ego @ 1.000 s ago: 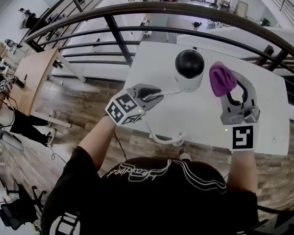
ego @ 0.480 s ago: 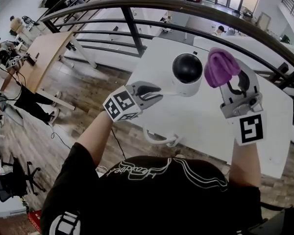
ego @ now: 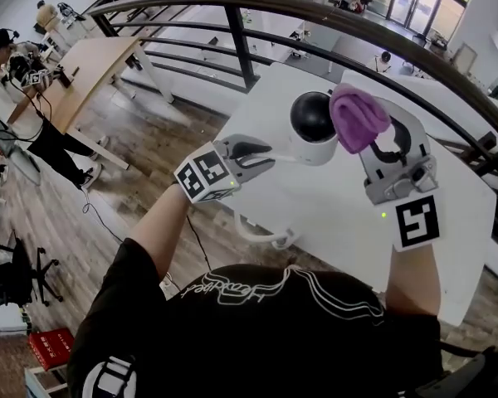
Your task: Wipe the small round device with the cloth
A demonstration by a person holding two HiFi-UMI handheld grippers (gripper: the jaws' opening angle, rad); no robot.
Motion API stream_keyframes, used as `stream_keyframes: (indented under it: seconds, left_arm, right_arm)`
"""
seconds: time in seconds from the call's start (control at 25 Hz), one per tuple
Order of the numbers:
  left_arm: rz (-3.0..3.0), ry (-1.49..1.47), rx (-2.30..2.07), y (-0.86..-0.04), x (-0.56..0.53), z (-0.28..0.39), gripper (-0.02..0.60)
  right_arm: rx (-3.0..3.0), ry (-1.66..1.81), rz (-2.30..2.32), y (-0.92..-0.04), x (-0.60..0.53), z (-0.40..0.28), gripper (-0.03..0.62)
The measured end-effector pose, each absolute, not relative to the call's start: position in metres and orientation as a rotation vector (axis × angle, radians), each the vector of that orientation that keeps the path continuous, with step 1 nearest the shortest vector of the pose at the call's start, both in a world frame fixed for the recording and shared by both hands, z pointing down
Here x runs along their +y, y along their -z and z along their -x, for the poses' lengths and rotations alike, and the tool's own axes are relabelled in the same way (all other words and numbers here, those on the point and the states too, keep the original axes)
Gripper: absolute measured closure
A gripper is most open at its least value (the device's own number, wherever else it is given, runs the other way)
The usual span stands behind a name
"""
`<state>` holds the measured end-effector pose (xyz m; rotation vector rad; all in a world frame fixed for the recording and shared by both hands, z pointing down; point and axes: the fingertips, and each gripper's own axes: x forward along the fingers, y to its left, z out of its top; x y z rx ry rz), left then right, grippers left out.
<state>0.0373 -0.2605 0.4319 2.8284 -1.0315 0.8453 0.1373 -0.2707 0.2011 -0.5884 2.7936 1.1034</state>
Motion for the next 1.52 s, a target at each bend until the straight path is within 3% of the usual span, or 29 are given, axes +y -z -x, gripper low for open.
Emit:
stream_keyframes:
  seconds: [0.92, 1.52]
  left_arm:
    - [-2.781, -0.875, -1.139, -0.428, -0.268, -0.033, 0.482]
    - [-2.760, -0.874, -1.178, -0.437, -0.262, -0.034, 0.482]
  right_arm:
    - [2.735, -1.381, 0.511, -0.222, -0.259, -0.138, 0.533]
    - [2.777, -1.530, 0.447, -0.287, -0.226, -0.145, 0.533]
